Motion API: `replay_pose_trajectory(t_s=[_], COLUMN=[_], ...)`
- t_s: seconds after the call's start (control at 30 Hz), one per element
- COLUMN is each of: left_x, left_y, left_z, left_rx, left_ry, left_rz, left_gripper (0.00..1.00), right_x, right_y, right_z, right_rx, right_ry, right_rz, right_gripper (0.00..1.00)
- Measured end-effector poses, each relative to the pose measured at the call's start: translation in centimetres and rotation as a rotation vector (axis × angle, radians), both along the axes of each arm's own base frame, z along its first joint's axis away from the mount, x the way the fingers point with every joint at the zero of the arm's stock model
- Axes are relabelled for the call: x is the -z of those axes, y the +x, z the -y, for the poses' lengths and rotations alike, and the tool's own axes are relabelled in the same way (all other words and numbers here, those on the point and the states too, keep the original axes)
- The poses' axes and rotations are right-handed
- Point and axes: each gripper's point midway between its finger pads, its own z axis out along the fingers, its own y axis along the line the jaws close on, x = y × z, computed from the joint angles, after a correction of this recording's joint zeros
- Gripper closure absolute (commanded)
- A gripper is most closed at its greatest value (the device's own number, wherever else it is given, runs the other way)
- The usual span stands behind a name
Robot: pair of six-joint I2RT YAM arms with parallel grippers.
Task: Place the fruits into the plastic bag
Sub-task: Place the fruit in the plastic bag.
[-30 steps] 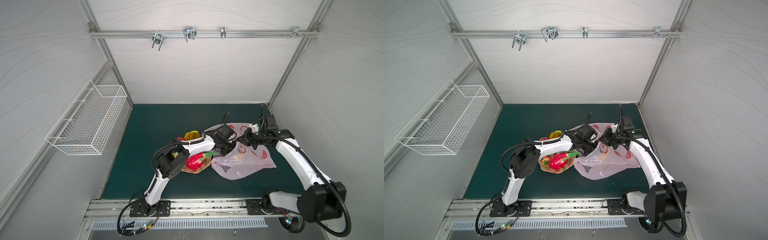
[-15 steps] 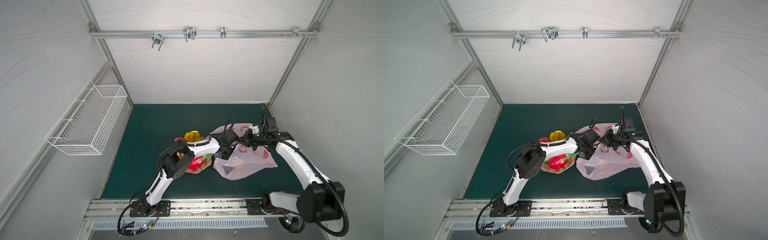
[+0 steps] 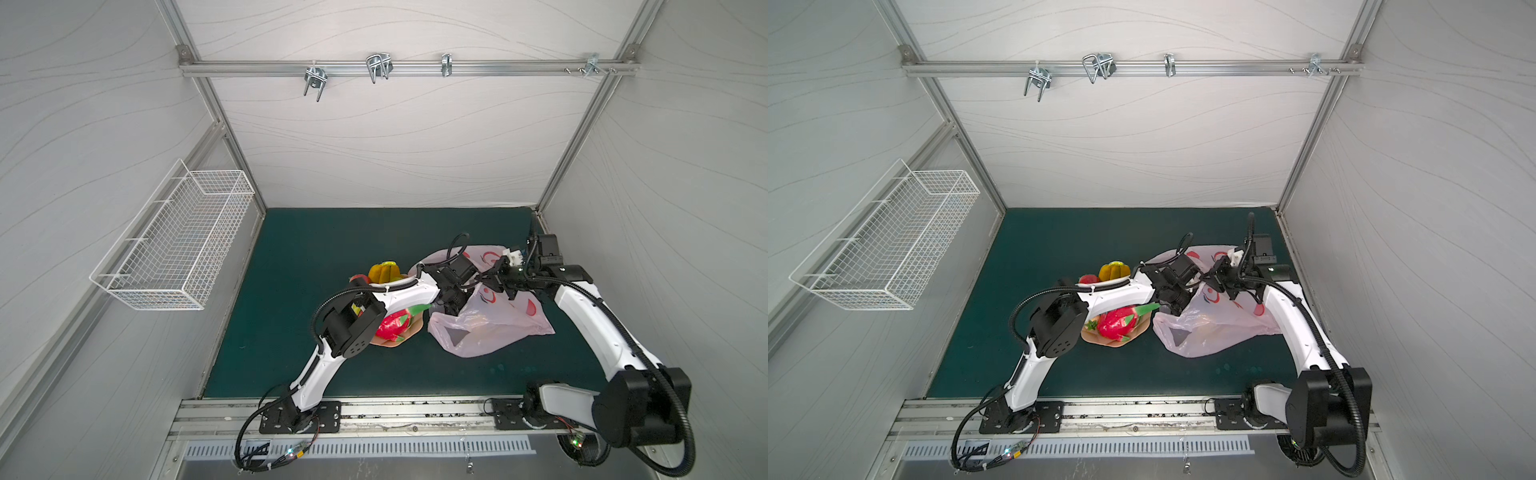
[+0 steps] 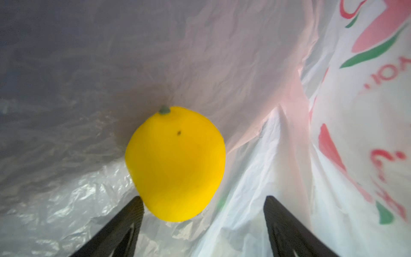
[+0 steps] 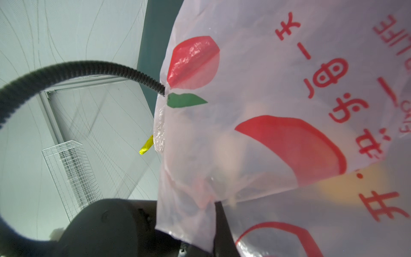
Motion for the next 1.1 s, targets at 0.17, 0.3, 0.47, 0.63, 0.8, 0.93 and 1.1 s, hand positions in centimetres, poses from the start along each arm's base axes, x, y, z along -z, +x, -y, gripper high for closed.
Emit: replay_pose_trajectory(t_s=[0.17,0.3,0.47,0.63,0.8,0.93,1.1], left_x=[-2.2,-3.9,-5.0,-5.5,-6.0,-7.1,-9.0], left_y=[0.5,1.0,0.5,0.0,-0.8,-1.7,-2.6], left_z=[-2.3,-3.6,-5.4,-7.1,-9.0,-10.5,-12.1], left_rx=[-0.039,-0.050,-0.044,-0.024,0.008,0.054,0.105], left_ry=[-0.011,-0.015,0.019,0.077,0.140,0.166,0.166], left_rz=[0.006,0.029,0.052,0.077,0.102,0.132,0.180], left_gripper=[0.11,0.11,0.11,0.12,0.13,0.14,0.15], right_x=[-0.2,-0.7,-0.8,-0.4,-0.3,-0.4,-0.3], right_y=[0.0,-0.1,-0.2,-0.6,-0.9,-0.9,-0.8], right_z=[0.2,0.2,0.4,0.7,1.0,1.4,1.7], right_rx=[0.005,0.005,0.012,0.020,0.031,0.044,0.058], right_ry=[0.005,0.010,0.009,-0.005,-0.017,-0.025,-0.032], right_rz=[0.006,0.019,0.022,-0.001,-0.014,-0.008,-0.011], right_gripper=[1.00,1.00,1.00,1.00,1.00,1.00,1.00])
